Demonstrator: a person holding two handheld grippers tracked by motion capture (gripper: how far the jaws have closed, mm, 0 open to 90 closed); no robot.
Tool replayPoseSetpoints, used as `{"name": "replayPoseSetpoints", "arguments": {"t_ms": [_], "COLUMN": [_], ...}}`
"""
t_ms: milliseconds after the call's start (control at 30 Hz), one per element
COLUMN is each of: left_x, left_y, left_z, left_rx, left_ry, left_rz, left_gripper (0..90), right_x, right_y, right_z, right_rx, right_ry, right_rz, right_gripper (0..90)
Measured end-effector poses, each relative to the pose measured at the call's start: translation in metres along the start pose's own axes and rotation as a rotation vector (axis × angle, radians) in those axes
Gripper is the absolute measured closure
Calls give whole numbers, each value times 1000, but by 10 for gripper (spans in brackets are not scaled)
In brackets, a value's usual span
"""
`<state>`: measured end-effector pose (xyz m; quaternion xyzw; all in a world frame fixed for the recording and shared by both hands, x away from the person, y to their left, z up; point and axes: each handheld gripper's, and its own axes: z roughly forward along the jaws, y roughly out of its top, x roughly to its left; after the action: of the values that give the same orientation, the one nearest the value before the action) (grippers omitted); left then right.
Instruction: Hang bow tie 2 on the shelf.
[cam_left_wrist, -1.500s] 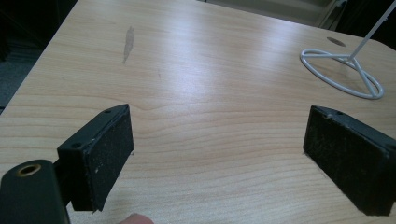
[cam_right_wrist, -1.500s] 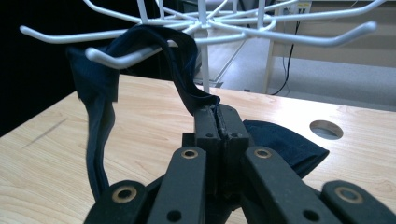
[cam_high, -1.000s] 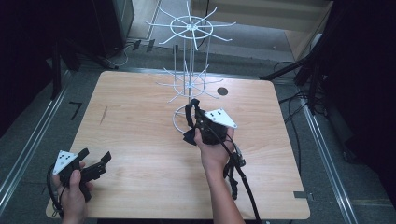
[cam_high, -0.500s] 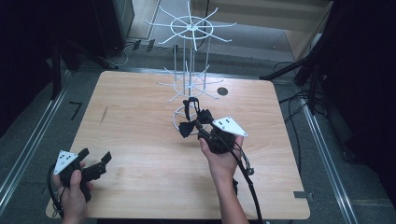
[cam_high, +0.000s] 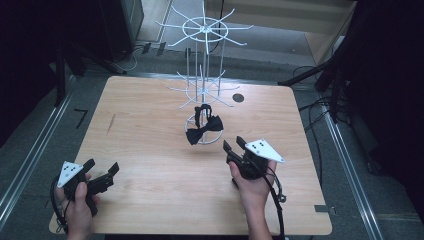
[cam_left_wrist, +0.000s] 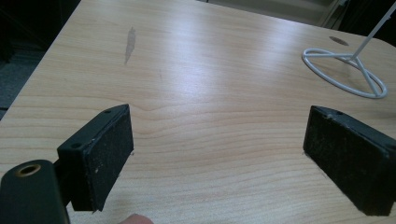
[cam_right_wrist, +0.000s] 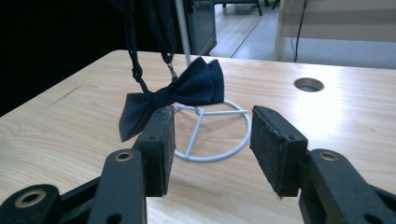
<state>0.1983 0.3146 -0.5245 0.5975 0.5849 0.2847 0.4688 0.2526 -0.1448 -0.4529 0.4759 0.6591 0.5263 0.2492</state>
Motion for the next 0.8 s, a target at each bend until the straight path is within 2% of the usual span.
{"name": "replayPoseSetpoints", "arguments": {"t_ms": [233, 333, 600, 800], "left_x": [0, 0, 0, 0], "left_y": [0, 0, 0, 0], "left_z": [0, 0, 0, 0], "left_rx": [1, 2, 6, 7], "left_ry": [0, 0, -2, -1], "left_rz": [2, 3, 6, 1], "left_gripper": [93, 93, 94, 93], "right_x": [-22, -27, -47, -57], "right_y": [-12, -16, -34, -46], "right_z": [-24, -29, -47, -55], "right_rx": [1, -1, 14, 32], "right_ry": [-49, -53, -100, -128], "right_rz": [13, 25, 69, 96], "right_gripper": [515, 515, 516, 523]}}
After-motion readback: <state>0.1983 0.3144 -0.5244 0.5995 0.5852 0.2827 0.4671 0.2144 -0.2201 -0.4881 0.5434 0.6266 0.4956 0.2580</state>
